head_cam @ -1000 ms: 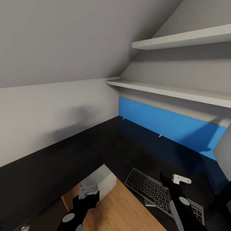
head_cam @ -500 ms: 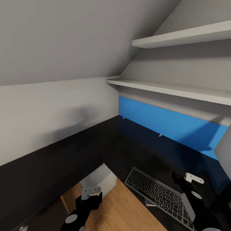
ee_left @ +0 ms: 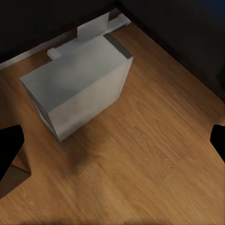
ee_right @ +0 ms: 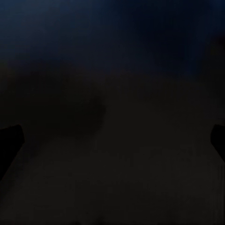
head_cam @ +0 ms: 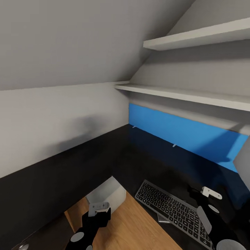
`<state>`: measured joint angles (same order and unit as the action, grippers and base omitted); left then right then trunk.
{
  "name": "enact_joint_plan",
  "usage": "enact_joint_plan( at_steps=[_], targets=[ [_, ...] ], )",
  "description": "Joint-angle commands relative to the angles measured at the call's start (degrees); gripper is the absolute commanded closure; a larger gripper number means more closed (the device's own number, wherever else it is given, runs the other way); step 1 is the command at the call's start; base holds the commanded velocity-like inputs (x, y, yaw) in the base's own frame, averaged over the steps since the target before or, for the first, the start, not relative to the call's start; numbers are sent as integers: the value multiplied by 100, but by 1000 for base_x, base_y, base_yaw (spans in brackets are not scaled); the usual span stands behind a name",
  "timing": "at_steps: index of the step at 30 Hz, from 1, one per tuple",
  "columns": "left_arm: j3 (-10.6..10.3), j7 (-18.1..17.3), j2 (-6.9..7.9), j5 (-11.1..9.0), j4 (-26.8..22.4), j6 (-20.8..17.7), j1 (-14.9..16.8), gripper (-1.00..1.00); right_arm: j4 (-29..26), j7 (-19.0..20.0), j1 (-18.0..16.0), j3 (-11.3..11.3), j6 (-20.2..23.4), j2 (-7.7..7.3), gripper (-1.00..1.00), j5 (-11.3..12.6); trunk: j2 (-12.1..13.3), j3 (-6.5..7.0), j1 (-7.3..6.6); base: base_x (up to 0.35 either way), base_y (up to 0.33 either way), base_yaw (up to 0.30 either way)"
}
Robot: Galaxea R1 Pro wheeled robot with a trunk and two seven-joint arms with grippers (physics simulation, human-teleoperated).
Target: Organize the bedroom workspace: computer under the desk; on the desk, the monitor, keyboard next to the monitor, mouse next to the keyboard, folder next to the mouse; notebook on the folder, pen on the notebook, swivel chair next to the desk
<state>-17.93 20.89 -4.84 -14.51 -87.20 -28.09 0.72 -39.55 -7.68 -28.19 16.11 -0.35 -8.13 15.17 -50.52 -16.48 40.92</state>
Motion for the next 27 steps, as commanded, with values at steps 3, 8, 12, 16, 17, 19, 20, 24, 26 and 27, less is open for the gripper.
enact_joint_plan(
  at_steps=[3, 8, 12, 16, 17, 19, 20, 24, 26, 27],
  targets=[
    [-9, 55, 1, -60, -7, -19, 7, -100, 5, -44, -8, 6, 5, -58, -100, 300, -128, -62, 67, 0, 0, 0],
    [-9, 55, 2, -60, -7, -21, 7, -100, 12, -75, -10, 161, 8, -84, -100, 1245, -328, -152, 177, 0, 0, 0],
    [-9, 55, 4, -60, -7, -18, 4, -100, 10, -161, -11, 191, 8, -94, -100, 1485, -489, -224, 265, 0, 0, 0],
    [-9, 55, 3, -60, -7, -20, 6, -100, 9, -236, -11, 202, 10, -104, -100, 1570, -649, -295, 353, 0, 0, 0],
    [-9, 55, 3, -60, -7, -21, 7, -100, 9, -256, -11, 205, 14, -106, -100, 1591, -689, -313, 375, 0, 0, 0],
    [-9, 55, 2, -60, -7, -21, 5, -100, 9, -264, -11, 206, 15, -106, -100, 1598, -769, -349, 419, 0, 0, 0],
    [-9, 55, 3, -60, -7, -21, 6, -100, 10, -269, -11, 207, 16, -104, -100, 1603, -809, -367, 441, 0, 0, 0],
    [-12, 55, 2, -61, -7, -21, 6, -100, 10, -269, -11, 208, 186, -103, -100, 1617, -970, -439, 529, 0, 0, 0],
    [-16, 55, 1, -61, -7, -21, 7, -100, 10, -269, -11, 208, 236, -102, -100, 1619, -1050, -475, 573, 0, 0, 0],
    [-16, 55, 1, -60, -7, -19, 7, -100, 9, -269, -11, 208, 243, -101, -100, 1620, -1090, -493, 594, 0, 0, 0]
  ],
)
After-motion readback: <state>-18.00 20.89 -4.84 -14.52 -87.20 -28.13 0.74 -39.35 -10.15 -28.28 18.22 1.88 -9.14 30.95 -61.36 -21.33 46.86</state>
